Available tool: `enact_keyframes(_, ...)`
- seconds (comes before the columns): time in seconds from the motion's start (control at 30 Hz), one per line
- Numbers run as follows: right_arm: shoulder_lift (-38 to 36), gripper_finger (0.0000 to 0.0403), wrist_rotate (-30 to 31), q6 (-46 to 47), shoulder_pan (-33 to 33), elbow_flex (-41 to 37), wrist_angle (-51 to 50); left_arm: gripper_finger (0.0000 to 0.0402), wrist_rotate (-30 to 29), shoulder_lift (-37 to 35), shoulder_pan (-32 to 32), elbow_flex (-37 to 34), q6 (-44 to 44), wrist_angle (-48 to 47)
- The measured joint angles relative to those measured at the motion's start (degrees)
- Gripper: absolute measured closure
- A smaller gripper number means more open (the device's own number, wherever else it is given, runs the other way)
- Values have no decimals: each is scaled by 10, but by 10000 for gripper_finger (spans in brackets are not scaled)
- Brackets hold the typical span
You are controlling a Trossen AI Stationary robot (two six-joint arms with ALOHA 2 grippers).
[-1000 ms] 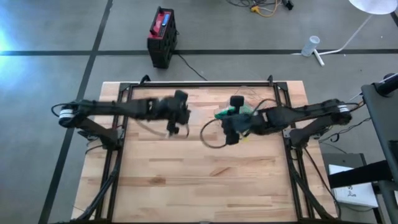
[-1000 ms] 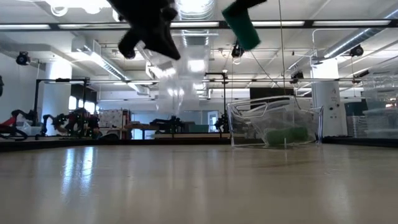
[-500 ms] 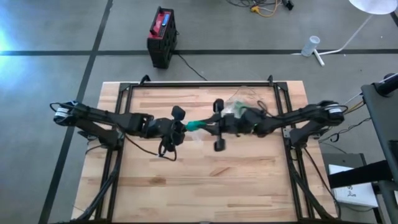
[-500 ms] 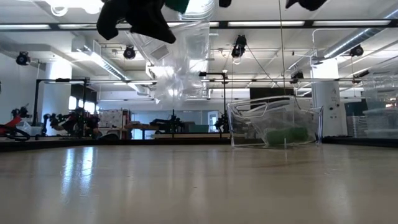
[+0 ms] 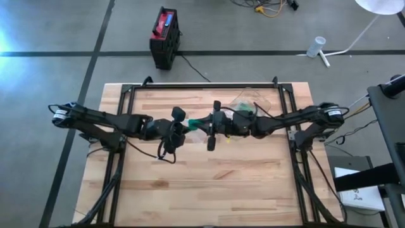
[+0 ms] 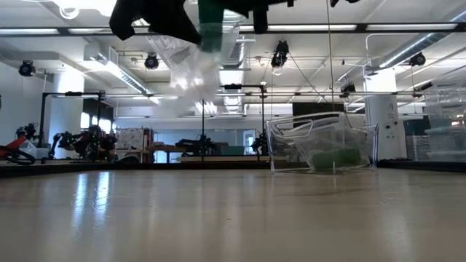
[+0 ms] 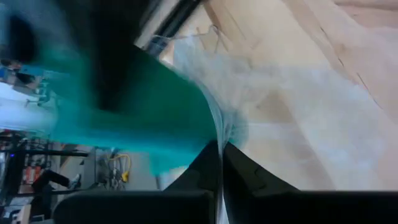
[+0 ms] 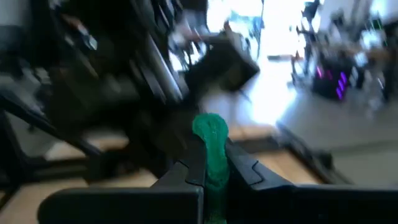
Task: Roll bandage
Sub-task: Put the rolled dark green bandage into the transparent zip bag
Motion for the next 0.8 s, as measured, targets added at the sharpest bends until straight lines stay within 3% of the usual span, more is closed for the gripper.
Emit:
enact_keyframes(0.2,0,391,69,1,0,24,-128,401,-2,-11,0,1,-2,5)
enact_keyframes(0.27,0,391,64,-8,0,31,-141,401,-2,-13,0,1,-2,8)
enact_keyframes(0.37,0,384,4,-22,0,39,-139,401,-2,-15,0,1,-2,8)
enact_keyframes(0.47,0,352,-48,-23,0,47,-139,401,-2,-13,0,1,-2,8)
enact_keyframes(0.8,-10,228,-50,-49,0,137,-346,401,6,-24,0,1,-42,4)
